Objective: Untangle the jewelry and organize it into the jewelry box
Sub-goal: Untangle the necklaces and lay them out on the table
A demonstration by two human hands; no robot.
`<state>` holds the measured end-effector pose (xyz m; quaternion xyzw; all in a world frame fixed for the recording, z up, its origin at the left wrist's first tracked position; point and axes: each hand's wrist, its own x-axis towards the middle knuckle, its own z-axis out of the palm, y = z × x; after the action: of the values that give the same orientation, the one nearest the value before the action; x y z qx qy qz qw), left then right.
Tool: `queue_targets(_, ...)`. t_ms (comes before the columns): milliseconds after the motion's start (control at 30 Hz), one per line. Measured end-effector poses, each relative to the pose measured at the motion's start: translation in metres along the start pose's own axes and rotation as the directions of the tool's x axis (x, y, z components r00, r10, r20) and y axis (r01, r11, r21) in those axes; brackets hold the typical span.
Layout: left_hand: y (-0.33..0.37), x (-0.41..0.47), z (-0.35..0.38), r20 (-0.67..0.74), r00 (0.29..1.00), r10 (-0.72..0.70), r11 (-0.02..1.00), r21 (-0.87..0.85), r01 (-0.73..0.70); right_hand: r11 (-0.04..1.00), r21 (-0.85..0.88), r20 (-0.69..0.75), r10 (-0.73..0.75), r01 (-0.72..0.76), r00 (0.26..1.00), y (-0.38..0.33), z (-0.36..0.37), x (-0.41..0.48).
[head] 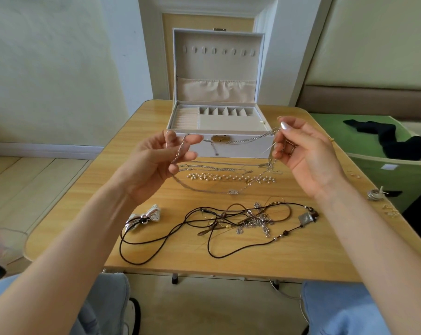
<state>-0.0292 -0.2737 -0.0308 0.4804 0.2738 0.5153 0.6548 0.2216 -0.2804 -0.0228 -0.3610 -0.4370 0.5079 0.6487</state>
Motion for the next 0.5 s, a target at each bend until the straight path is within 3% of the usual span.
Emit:
queue_targets(200, 0.0006, 0.0020, -0.0054, 0.107, 0.993, -0.058, 0.995, -0.079, 0.066, 1.000, -0.011, 0.015, 0.001, -0.001, 1.000, 0.0001, -0.0005, 0.0004)
queue_targets(500, -0.0020, 0.0056, -0.0065, 0.076, 0.993, -0.085, 0.994, -0.058, 0.090, 1.000, -0.011, 0.019, 0.005, -0.005, 1.000, 0.0001, 0.0004, -0.0001)
